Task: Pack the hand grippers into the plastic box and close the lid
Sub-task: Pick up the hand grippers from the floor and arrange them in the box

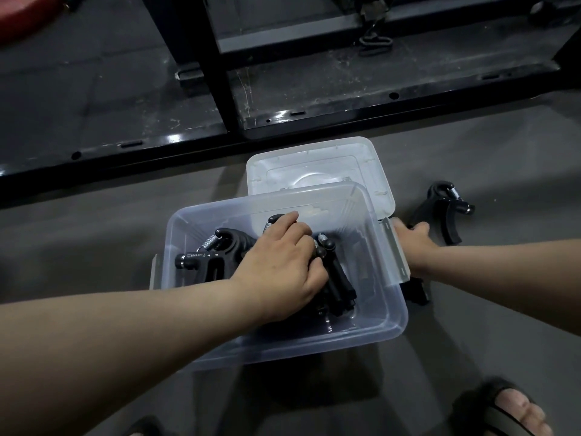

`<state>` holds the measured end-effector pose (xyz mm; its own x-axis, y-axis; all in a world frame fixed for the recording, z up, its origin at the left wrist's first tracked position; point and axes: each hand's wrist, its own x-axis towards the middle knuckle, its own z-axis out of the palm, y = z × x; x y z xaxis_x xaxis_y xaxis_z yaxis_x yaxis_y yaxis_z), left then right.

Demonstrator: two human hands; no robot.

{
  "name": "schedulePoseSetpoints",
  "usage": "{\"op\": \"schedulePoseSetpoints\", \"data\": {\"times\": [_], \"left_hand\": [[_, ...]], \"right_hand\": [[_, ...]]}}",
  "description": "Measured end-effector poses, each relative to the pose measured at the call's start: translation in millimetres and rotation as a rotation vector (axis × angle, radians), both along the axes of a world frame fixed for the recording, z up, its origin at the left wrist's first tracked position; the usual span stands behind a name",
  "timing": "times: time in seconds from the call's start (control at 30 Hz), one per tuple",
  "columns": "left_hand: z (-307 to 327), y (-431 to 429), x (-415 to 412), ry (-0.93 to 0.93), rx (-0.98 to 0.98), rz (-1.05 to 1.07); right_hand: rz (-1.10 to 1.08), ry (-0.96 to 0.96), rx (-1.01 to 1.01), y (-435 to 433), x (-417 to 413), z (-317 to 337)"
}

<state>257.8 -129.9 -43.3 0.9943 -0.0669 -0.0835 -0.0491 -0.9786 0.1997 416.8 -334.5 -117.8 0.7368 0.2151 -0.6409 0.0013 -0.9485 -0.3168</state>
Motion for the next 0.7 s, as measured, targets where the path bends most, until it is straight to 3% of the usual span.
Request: {"op": "schedulePoseSetpoints", "data": {"times": [0.13,0.2,0.33,0.4,0.47,0.57,0.7], "left_hand": [[0.4,1.5,-0.5,-0.024,0.014,-0.007],[-0.3,1.7,-1.3,-0.036,0.021,-0.011],[-2.1,2.3,-4.5,0.020,-0.032,0.072],[-1.4,1.6,-5.9,0.038,-0.024,0.076],[0.6,0.7,-7.1,0.060,-0.018,0.087],[1.8,0.0,-8.0,0.082,-0.019,0.098],[0.6,0.0,-6.8,0.076,-0.007,0.098]], "right_hand": [[-0.407,0.103,0.361,-12.0,10.5,20.4],[-0.495,0.140,0.481,-17.5,18.4,37.8],[-0.538,-0.090,0.714,-12.9,23.1,90.3],[-0.504,-0.292,0.777,-3.9,15.6,121.2],[-0.413,-0.361,0.882,7.6,1.9,151.5],[-0.207,-0.269,0.957,28.4,-26.6,180.1],[0.038,-0.082,0.685,50.2,-55.7,161.4]]}}
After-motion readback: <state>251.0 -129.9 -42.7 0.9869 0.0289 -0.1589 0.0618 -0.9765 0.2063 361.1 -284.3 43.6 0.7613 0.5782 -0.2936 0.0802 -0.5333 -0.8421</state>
